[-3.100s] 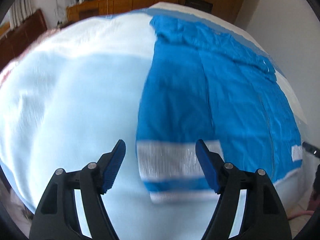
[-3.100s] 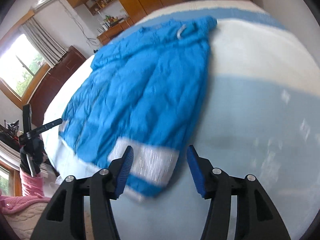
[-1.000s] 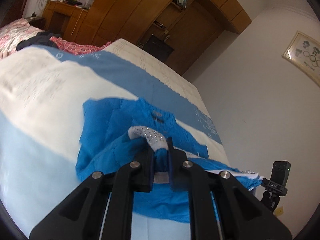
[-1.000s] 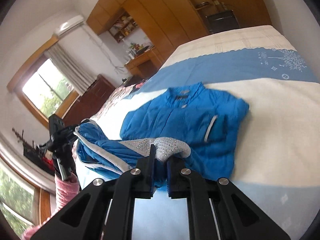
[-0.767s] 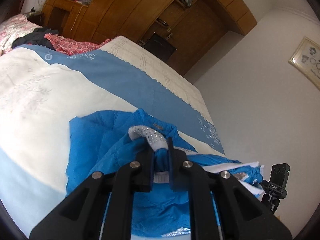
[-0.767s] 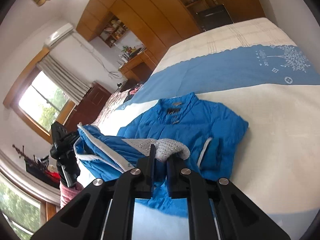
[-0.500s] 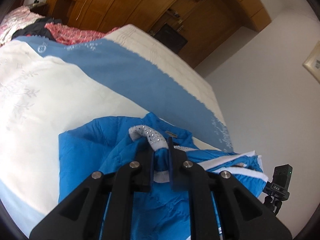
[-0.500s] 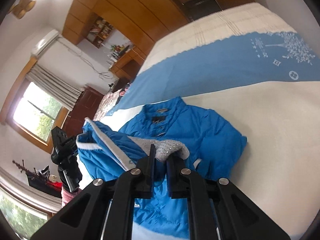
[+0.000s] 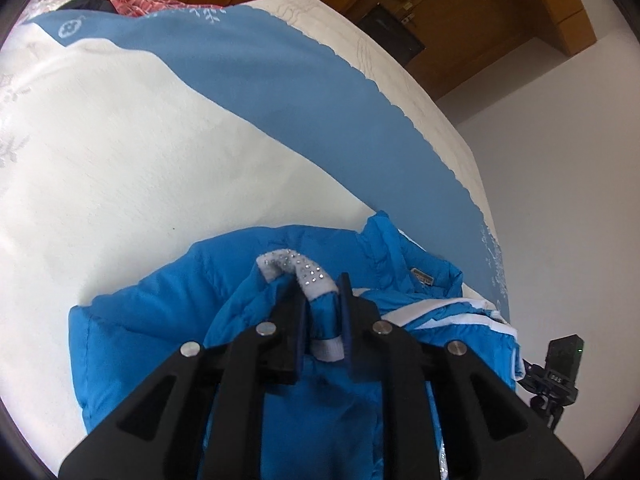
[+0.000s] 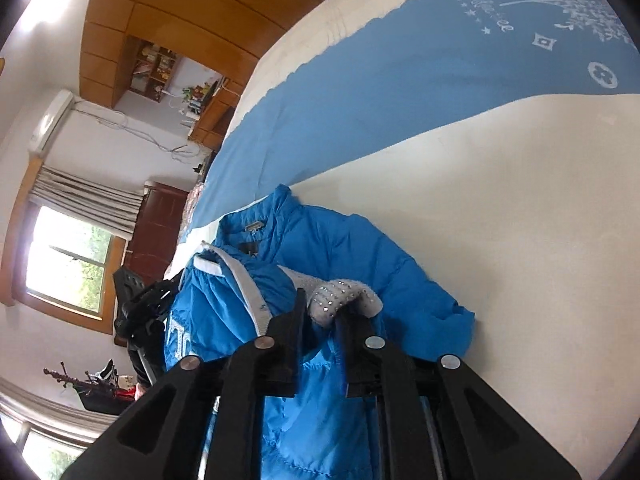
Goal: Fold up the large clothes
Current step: 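Lift the hem with both grippers and fold it toward the collar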
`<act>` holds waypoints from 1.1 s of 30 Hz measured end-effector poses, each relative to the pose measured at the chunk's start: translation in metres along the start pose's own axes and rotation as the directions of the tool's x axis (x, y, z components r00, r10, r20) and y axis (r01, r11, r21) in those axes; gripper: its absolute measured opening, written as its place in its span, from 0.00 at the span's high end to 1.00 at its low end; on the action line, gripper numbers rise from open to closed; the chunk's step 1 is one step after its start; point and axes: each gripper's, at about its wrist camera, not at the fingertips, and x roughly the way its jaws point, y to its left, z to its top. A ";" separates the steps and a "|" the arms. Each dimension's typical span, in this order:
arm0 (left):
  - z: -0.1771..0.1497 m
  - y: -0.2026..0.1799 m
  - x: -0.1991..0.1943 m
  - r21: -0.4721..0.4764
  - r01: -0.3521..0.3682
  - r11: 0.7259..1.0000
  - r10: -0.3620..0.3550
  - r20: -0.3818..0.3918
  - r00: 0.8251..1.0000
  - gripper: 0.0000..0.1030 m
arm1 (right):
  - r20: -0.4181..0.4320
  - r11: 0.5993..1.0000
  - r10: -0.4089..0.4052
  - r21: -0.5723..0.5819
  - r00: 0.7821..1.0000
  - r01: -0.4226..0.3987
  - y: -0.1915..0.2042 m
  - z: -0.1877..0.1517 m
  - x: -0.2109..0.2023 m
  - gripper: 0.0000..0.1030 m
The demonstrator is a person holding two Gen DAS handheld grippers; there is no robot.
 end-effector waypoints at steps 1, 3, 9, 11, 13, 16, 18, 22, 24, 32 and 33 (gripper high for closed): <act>0.003 0.002 0.001 -0.003 0.010 1.000 -0.010 -0.004 1.000 0.83 | -0.008 1.000 0.006 -0.013 1.000 -0.006 0.001 -0.002 -0.002 0.83; 0.001 0.004 -0.009 -0.008 0.047 0.999 -0.047 -0.012 0.999 0.80 | -0.011 1.000 0.025 -0.013 1.000 -0.025 0.002 -0.005 -0.008 0.75; -0.025 0.003 -0.071 0.079 0.095 0.992 -0.098 0.027 0.995 0.56 | 0.050 0.990 -0.039 -0.130 0.998 0.046 0.021 -0.038 -0.047 0.47; -0.043 0.003 -0.089 0.144 -0.013 0.989 0.003 0.070 0.998 0.53 | 0.044 0.983 -0.072 -0.168 0.996 0.078 0.026 -0.053 -0.049 0.47; -0.060 0.003 -0.095 0.207 -0.111 0.972 0.094 0.092 0.991 0.51 | 0.030 0.973 -0.118 -0.198 0.993 0.122 0.030 -0.070 -0.044 0.47; -0.092 0.000 -0.091 0.298 -0.200 0.933 0.176 0.107 0.979 0.51 | 0.027 0.953 -0.196 -0.230 0.980 0.197 0.035 -0.084 -0.029 0.50; -0.104 -0.006 -0.087 0.331 -0.242 0.912 0.210 0.132 0.969 0.52 | 0.049 0.935 -0.244 -0.254 0.969 0.248 0.040 -0.089 -0.022 0.65; -0.117 -0.025 -0.078 0.380 -0.338 0.861 0.283 0.194 0.939 0.87 | 0.094 0.917 -0.263 -0.285 0.960 0.279 0.057 -0.092 -0.020 0.89; -0.115 -0.031 -0.081 0.378 -0.359 0.854 0.289 0.229 0.929 0.93 | 0.137 0.909 -0.260 -0.298 0.956 0.290 0.068 -0.092 -0.026 0.93; -0.086 -0.046 -0.093 0.305 -0.332 0.893 0.230 0.324 0.917 0.95 | 0.229 0.936 -0.241 -0.202 0.943 0.289 0.064 -0.069 -0.045 0.95; -0.082 -0.041 -0.083 0.296 -0.335 0.895 0.246 0.300 0.922 0.95 | 0.212 0.935 -0.264 -0.184 0.941 0.304 0.056 -0.066 -0.035 0.95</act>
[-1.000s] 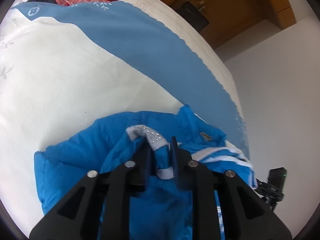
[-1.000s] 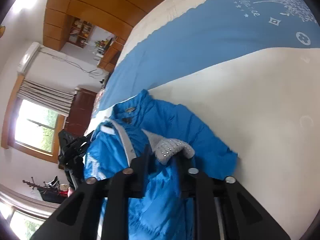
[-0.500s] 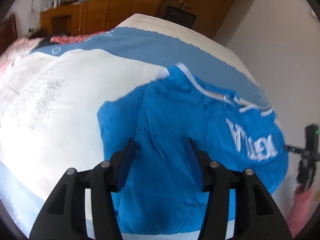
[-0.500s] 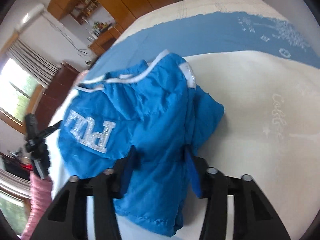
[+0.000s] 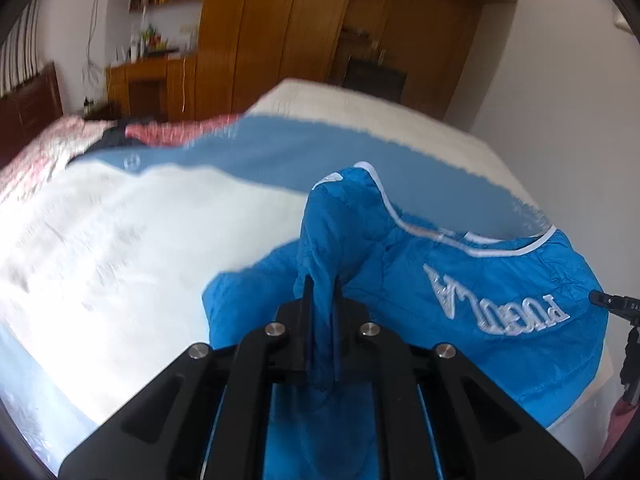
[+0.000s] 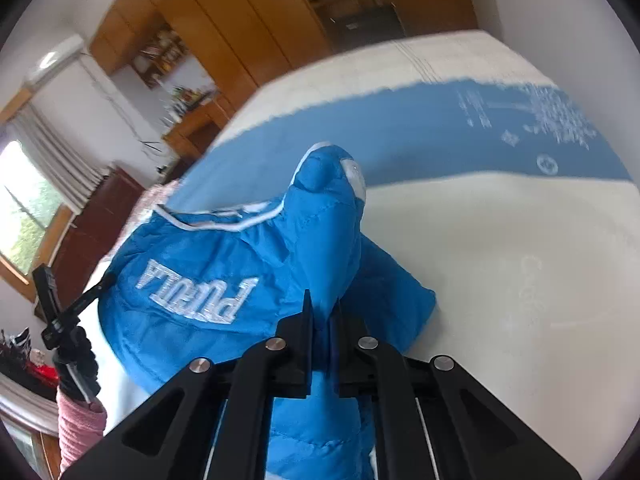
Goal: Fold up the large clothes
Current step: 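Lift the hem with both grippers and fold it toward the collar, then release the hem with both grippers and press the folded jacket flat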
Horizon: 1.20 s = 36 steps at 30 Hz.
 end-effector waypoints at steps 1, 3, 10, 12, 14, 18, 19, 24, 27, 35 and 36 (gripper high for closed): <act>-0.003 0.003 0.014 -0.001 -0.010 1.000 0.010 -0.036 0.999 0.94 | -0.022 1.000 -0.015 0.013 1.000 0.015 -0.006 -0.002 0.010 0.95; -0.015 0.011 0.032 -0.003 -0.009 1.000 0.009 -0.092 0.996 0.92 | -0.077 0.999 -0.021 0.046 0.997 0.024 -0.018 -0.010 0.033 0.94; -0.033 0.020 0.052 -0.018 0.007 1.000 -0.009 -0.093 0.996 0.88 | -0.069 0.998 -0.056 0.032 0.996 0.058 -0.023 -0.032 0.057 0.93; -0.032 0.016 0.051 -0.010 -0.025 1.000 0.024 -0.100 0.995 0.87 | -0.057 0.996 -0.083 0.026 0.995 0.085 -0.019 -0.034 0.055 0.92; -0.027 0.012 0.046 -0.010 -0.058 0.998 0.057 -0.111 0.992 0.84 | -0.028 0.995 -0.084 0.049 0.996 0.085 -0.018 -0.035 0.045 0.90; -0.019 0.008 -0.004 -0.032 -0.096 0.995 0.097 0.002 0.995 0.79 | 0.157 0.982 -0.185 0.001 0.970 0.187 0.005 -0.046 -0.004 0.83; -0.018 0.006 -0.016 -0.039 -0.107 0.994 0.109 0.044 0.993 0.79 | 0.212 0.979 -0.192 -0.027 0.958 0.202 0.019 -0.049 -0.019 0.83; -0.024 -0.057 -0.033 0.037 0.031 0.999 -0.034 0.071 0.997 0.79 | 0.221 0.980 -0.115 -0.134 0.968 0.147 0.086 -0.061 -0.008 0.86; -0.038 -0.094 -0.013 0.117 0.026 0.993 -0.032 0.046 0.998 0.78 | 0.203 0.981 -0.113 -0.135 0.973 0.141 0.115 -0.070 0.025 0.90; -0.073 -0.101 0.047 0.183 0.041 0.982 -0.036 -0.034 0.999 0.90 | 0.152 0.976 -0.156 -0.126 0.976 0.176 0.115 -0.093 0.077 0.93; -0.077 -0.102 0.051 0.205 0.036 0.978 -0.029 -0.040 0.999 0.90 | 0.137 0.977 -0.152 -0.127 0.979 0.170 0.112 -0.096 0.082 0.93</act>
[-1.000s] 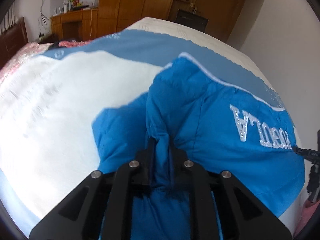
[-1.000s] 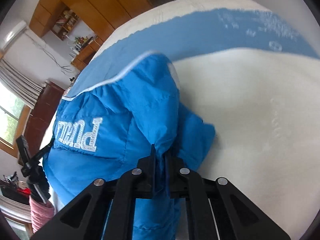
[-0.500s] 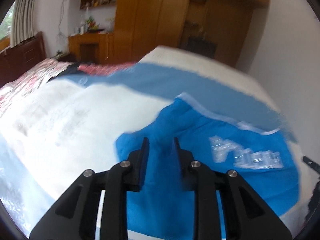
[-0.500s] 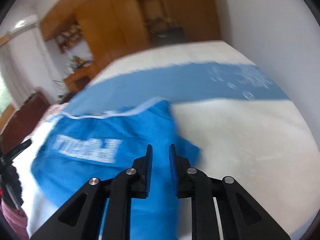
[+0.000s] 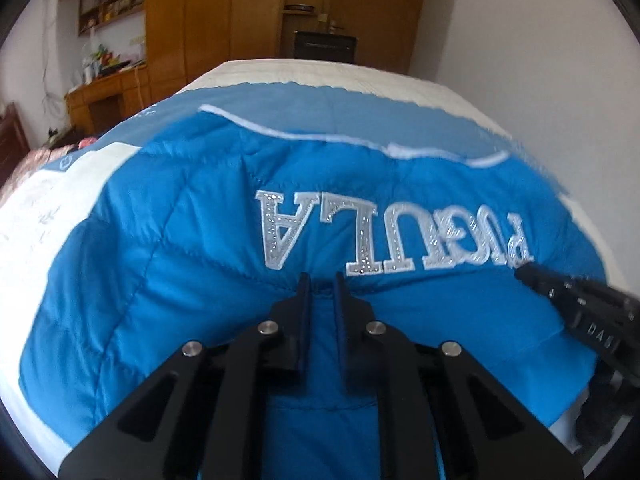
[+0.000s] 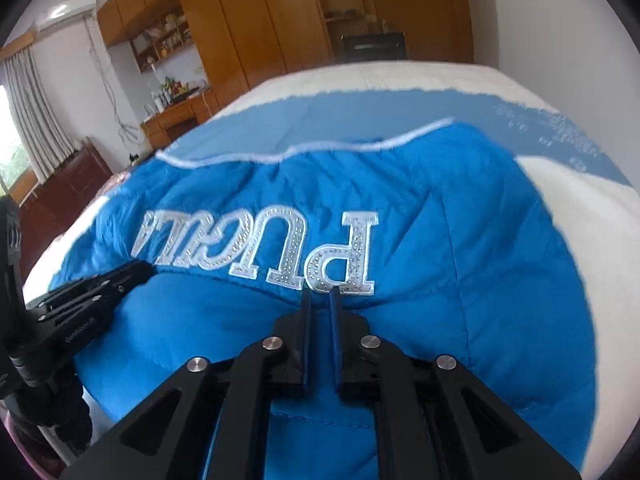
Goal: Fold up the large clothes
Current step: 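Release the hem with both grippers and press the folded jacket flat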
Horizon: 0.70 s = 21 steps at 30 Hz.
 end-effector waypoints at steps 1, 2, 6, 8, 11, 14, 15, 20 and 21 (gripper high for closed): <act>-0.003 0.000 0.002 0.009 -0.004 1.000 0.004 -0.003 1.000 0.90 | -0.010 1.000 0.009 0.002 1.000 -0.009 -0.002 -0.004 0.005 0.93; -0.005 -0.002 0.004 0.012 -0.005 1.000 0.006 -0.007 1.000 0.90 | -0.007 1.000 0.007 -0.007 1.000 -0.007 0.000 -0.007 0.009 0.93; -0.007 0.006 0.006 -0.017 0.017 1.000 -0.018 -0.026 0.999 0.90 | 0.005 0.999 -0.029 -0.039 1.000 0.029 0.005 -0.011 0.012 0.94; -0.004 0.008 0.005 -0.031 0.018 0.999 -0.019 -0.032 0.999 0.91 | 0.003 0.999 -0.020 -0.025 1.000 0.020 0.004 -0.009 0.008 0.94; -0.001 0.011 -0.012 -0.086 0.045 0.995 -0.047 -0.027 0.998 0.92 | 0.019 0.998 0.051 0.019 0.999 -0.052 0.001 -0.006 -0.013 0.95; -0.005 -0.001 -0.036 -0.034 0.057 0.998 -0.057 0.020 0.998 0.92 | 0.039 0.998 0.062 -0.017 0.997 -0.061 0.007 -0.010 -0.031 0.95; -0.008 -0.007 -0.038 -0.008 0.061 0.998 -0.061 0.016 0.998 0.91 | 0.020 0.998 0.061 -0.015 0.998 -0.060 0.009 -0.013 -0.029 0.95; -0.025 -0.018 -0.017 0.056 0.026 0.998 -0.025 -0.018 1.000 0.90 | -0.008 0.999 0.033 -0.033 0.999 -0.033 0.009 -0.023 -0.008 0.97; -0.025 -0.014 -0.014 0.037 0.040 0.999 -0.039 -0.028 0.999 0.90 | -0.014 0.999 0.044 -0.019 0.999 -0.045 0.006 -0.023 -0.004 0.98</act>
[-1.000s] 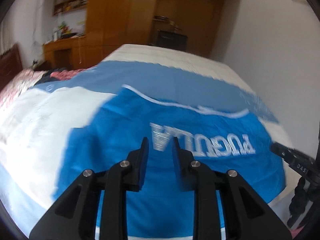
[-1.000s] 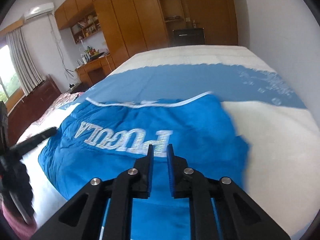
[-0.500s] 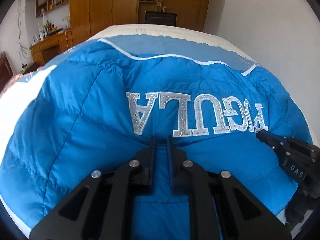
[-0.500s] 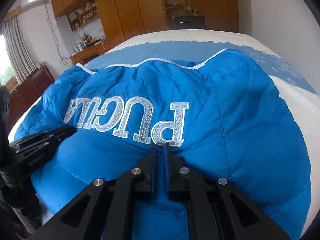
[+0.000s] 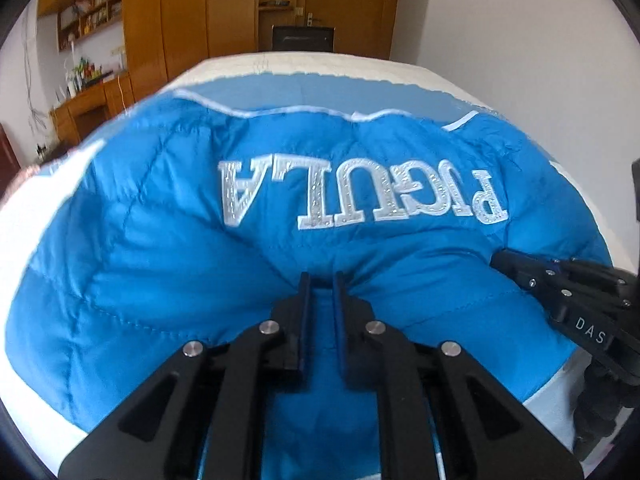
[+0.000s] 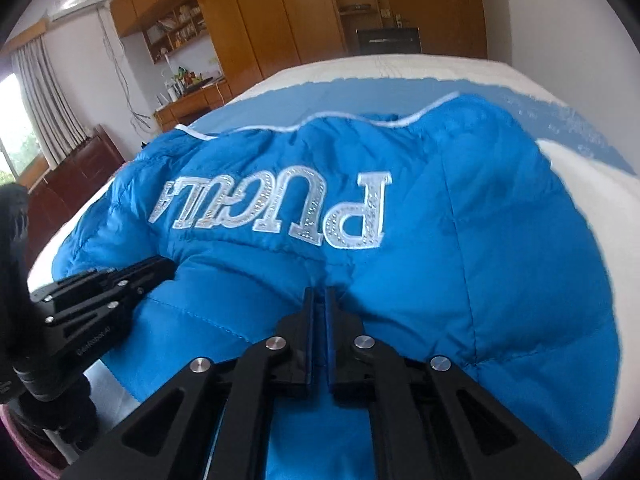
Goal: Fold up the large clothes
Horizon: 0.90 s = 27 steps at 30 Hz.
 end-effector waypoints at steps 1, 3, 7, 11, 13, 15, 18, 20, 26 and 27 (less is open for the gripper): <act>-0.001 0.005 0.001 -0.015 0.013 1.000 -0.013 -0.009 1.000 0.90 | -0.003 1.000 0.002 0.004 1.000 -0.002 -0.002 -0.002 0.003 0.98; -0.001 0.008 0.003 -0.033 0.024 0.999 -0.025 -0.015 1.000 0.90 | -0.003 1.000 -0.012 -0.005 1.000 0.012 -0.001 -0.002 0.004 0.98; 0.003 0.009 -0.001 -0.054 0.020 0.998 -0.023 -0.040 0.999 0.89 | -0.042 1.000 0.008 -0.006 0.999 -0.009 -0.004 0.009 -0.002 0.98; 0.015 0.028 -0.044 -0.090 0.023 0.996 -0.023 0.001 1.000 0.65 | 0.030 0.999 0.051 0.018 0.998 -0.052 -0.026 0.020 -0.051 0.81; 0.022 0.052 -0.068 -0.103 -0.010 0.995 0.015 0.048 0.999 0.46 | 0.060 0.998 0.026 0.058 0.998 -0.029 -0.050 0.030 -0.071 0.52; 0.028 0.073 -0.078 -0.117 -0.071 0.991 0.077 0.044 0.996 0.43 | 0.016 0.993 0.028 0.113 0.999 -0.030 -0.080 0.040 -0.077 0.41; 0.033 0.109 -0.077 -0.150 -0.142 0.978 0.145 0.007 0.989 0.38 | -0.052 0.982 0.030 0.189 0.998 -0.019 -0.112 0.048 -0.071 0.32; 0.033 0.129 -0.071 -0.179 -0.161 0.971 0.158 -0.029 0.987 0.33 | -0.098 0.965 0.071 0.257 0.993 -0.044 -0.135 0.046 -0.061 0.30; 0.028 0.154 -0.050 -0.216 -0.138 0.967 0.124 -0.074 0.989 0.25 | -0.169 0.912 0.215 0.388 0.962 -0.136 -0.164 0.035 -0.024 0.25; 0.028 0.158 -0.045 -0.224 -0.136 0.965 0.121 -0.079 0.989 0.24 | -0.170 0.898 0.244 0.411 0.955 -0.156 -0.168 0.033 -0.018 0.25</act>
